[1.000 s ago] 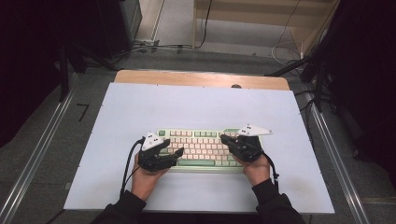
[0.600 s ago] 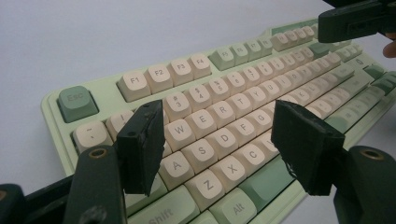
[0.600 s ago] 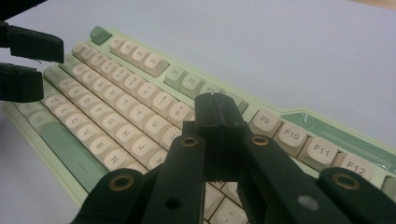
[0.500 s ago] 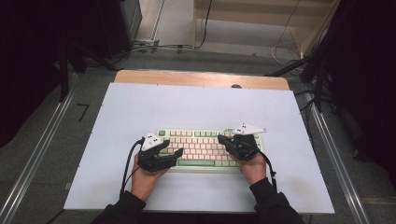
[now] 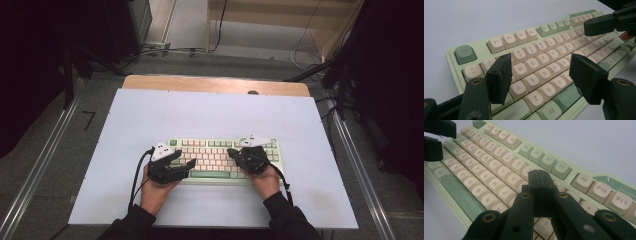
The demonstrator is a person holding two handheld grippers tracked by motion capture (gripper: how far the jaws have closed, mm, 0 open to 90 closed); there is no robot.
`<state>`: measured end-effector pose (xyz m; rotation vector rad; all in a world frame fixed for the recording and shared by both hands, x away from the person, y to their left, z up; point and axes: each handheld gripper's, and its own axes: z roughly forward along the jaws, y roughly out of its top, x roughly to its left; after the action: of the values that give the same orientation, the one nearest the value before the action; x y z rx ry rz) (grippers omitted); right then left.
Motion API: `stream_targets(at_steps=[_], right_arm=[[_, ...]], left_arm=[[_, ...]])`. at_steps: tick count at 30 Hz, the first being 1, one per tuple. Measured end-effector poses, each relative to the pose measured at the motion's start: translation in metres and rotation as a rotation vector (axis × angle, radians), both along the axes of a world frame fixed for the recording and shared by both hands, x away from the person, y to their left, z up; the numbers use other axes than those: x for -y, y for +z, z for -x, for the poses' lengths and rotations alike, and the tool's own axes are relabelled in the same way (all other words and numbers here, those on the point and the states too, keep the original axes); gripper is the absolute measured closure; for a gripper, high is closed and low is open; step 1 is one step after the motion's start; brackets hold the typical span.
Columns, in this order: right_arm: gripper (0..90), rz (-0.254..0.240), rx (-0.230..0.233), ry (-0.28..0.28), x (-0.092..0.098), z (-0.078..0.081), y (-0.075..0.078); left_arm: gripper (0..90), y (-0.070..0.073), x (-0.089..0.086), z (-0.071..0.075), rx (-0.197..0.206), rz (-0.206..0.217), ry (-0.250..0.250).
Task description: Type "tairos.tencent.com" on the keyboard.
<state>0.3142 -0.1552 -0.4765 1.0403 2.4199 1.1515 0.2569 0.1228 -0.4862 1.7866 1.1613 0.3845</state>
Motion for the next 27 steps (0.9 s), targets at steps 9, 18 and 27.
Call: stream_targets(at_steps=[9,18,27], right_arm=[[87.5,0.021,-0.018,-0.004,-0.003,-0.001,-0.005],[87.5,0.031,-0.022,-0.007,-0.003,-0.002,-0.007],[86.9,-0.019,-0.011,-0.002,0.002,0.0,0.001]], left_arm=[[35.3,0.0,0.0,0.0,-0.004,-0.001,-0.001],[35.3,-0.001,0.0,-0.001,-0.005,-0.003,-0.003],[35.4,0.0,0.001,0.0,-0.003,-0.002,-0.003]])
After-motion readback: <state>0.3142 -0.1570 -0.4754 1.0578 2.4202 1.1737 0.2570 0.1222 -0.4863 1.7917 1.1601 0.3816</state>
